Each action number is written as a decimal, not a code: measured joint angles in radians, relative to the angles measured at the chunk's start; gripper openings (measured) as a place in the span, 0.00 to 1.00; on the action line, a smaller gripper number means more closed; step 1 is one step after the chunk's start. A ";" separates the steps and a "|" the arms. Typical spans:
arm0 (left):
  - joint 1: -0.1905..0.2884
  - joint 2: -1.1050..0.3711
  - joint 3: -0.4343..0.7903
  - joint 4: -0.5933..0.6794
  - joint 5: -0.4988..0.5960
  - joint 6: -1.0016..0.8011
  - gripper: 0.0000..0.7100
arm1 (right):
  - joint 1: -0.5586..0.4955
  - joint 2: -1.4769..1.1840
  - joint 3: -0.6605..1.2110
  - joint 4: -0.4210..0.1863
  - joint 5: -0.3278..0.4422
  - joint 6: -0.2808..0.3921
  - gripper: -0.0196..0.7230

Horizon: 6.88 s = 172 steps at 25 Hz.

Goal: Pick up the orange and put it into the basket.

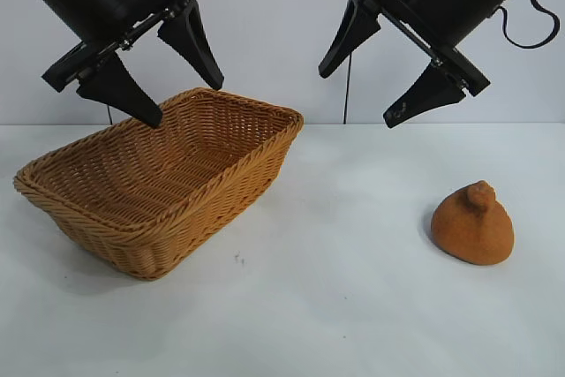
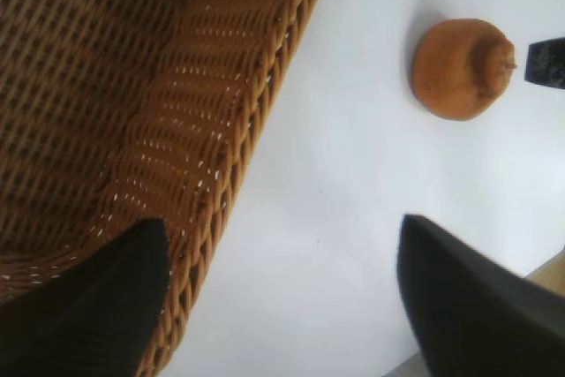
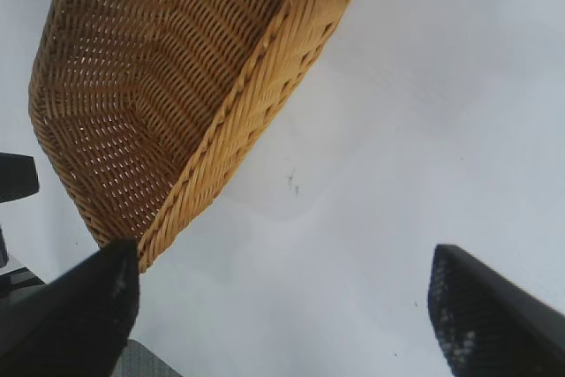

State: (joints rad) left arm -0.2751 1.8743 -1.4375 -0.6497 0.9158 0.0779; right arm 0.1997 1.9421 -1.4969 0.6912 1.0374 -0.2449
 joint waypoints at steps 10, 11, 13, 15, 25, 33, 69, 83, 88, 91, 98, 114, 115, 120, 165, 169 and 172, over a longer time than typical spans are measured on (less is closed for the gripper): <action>0.000 0.000 0.000 0.000 0.000 0.000 0.73 | 0.000 0.000 0.000 -0.001 0.000 0.000 0.85; 0.000 0.000 0.000 0.000 0.000 0.000 0.73 | 0.000 0.000 0.000 -0.001 -0.001 0.000 0.85; 0.000 0.000 0.000 0.000 0.000 0.000 0.73 | 0.000 0.000 0.000 -0.001 -0.001 0.000 0.85; 0.000 0.000 0.000 0.000 0.000 0.000 0.73 | 0.000 0.000 0.000 -0.001 -0.001 0.000 0.85; 0.000 0.000 0.000 0.000 -0.001 0.000 0.73 | 0.000 0.000 0.000 -0.001 -0.001 0.000 0.85; 0.041 -0.020 0.002 0.009 -0.013 -0.028 0.73 | 0.000 0.000 0.000 -0.001 -0.002 0.000 0.85; 0.125 -0.311 0.470 0.446 -0.242 -0.980 0.73 | 0.000 0.000 0.000 -0.001 -0.003 0.001 0.85; 0.059 -0.138 0.472 0.440 -0.401 -1.010 0.73 | 0.000 0.000 0.000 -0.001 -0.006 0.001 0.85; 0.059 -0.022 0.472 0.411 -0.562 -1.018 0.73 | 0.000 0.000 0.000 -0.001 -0.006 0.001 0.85; 0.059 0.007 0.472 0.396 -0.589 -1.019 0.72 | 0.000 0.000 0.000 -0.001 -0.005 0.001 0.85; 0.059 0.018 0.472 0.392 -0.570 -1.020 0.35 | 0.000 0.000 0.000 -0.001 -0.005 0.001 0.85; 0.135 0.027 0.179 0.397 -0.241 -0.727 0.12 | 0.000 0.000 0.000 -0.001 0.001 0.001 0.85; 0.140 0.042 0.143 0.399 -0.219 -0.689 0.12 | 0.000 0.000 0.000 -0.001 0.000 0.001 0.85; 0.139 0.140 -0.014 0.377 -0.059 -0.483 0.12 | 0.000 0.000 0.000 -0.001 0.004 0.001 0.85; 0.058 0.274 -0.330 0.325 0.208 -0.209 0.92 | 0.000 0.000 0.000 -0.001 0.032 0.000 0.85; 0.058 0.218 -0.418 0.468 0.273 -0.209 0.92 | 0.000 0.000 0.000 -0.001 0.034 0.000 0.85; 0.058 0.185 -0.467 0.590 0.289 -0.201 0.92 | 0.000 0.000 0.000 -0.001 0.034 0.000 0.85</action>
State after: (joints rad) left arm -0.2175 2.0593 -1.9049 -0.0600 1.2047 -0.1227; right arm 0.1997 1.9421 -1.4969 0.6904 1.0714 -0.2447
